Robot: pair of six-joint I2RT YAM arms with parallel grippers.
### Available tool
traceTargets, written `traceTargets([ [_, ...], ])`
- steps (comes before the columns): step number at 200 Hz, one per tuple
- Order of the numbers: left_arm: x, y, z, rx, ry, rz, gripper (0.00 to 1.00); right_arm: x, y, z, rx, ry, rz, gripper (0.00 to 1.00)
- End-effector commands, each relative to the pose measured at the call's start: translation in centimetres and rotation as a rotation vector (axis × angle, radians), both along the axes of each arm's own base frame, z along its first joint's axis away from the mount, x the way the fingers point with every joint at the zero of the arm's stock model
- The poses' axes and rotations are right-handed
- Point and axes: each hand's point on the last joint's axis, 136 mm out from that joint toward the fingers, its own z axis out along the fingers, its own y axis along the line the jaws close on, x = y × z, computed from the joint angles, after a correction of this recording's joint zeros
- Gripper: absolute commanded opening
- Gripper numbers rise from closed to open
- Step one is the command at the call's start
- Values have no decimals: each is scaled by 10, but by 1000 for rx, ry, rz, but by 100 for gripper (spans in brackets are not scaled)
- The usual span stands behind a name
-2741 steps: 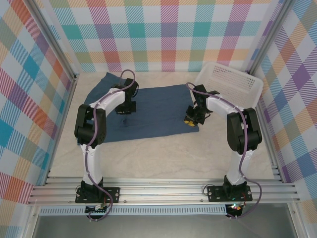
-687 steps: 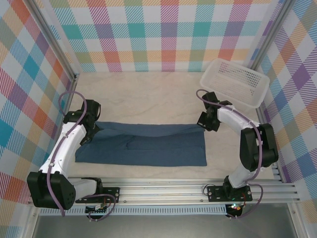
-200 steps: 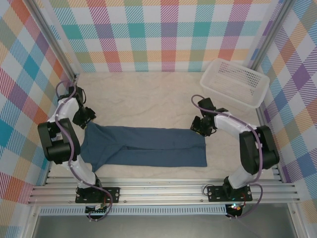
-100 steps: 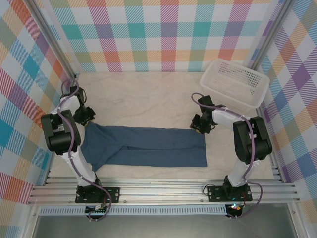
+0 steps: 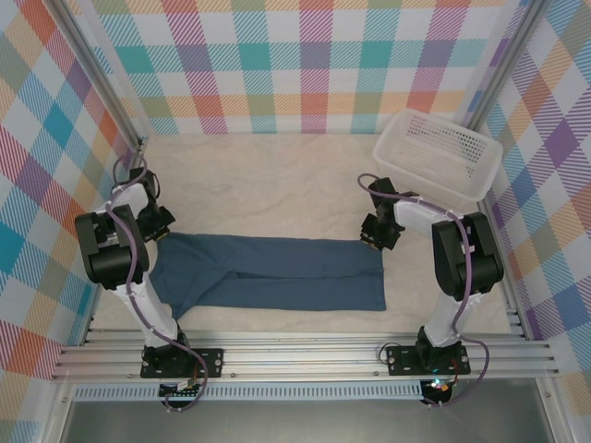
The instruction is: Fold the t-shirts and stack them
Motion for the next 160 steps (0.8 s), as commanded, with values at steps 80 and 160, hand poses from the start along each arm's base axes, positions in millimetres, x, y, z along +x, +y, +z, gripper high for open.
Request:
traceTargets([
  [80, 15, 11, 26, -55, -137, 57, 1, 4, -21, -17, -58, 54, -37, 16],
  [160, 67, 3, 24, -170, -184, 64, 3, 55, -33, -16, -55, 26, -57, 14],
])
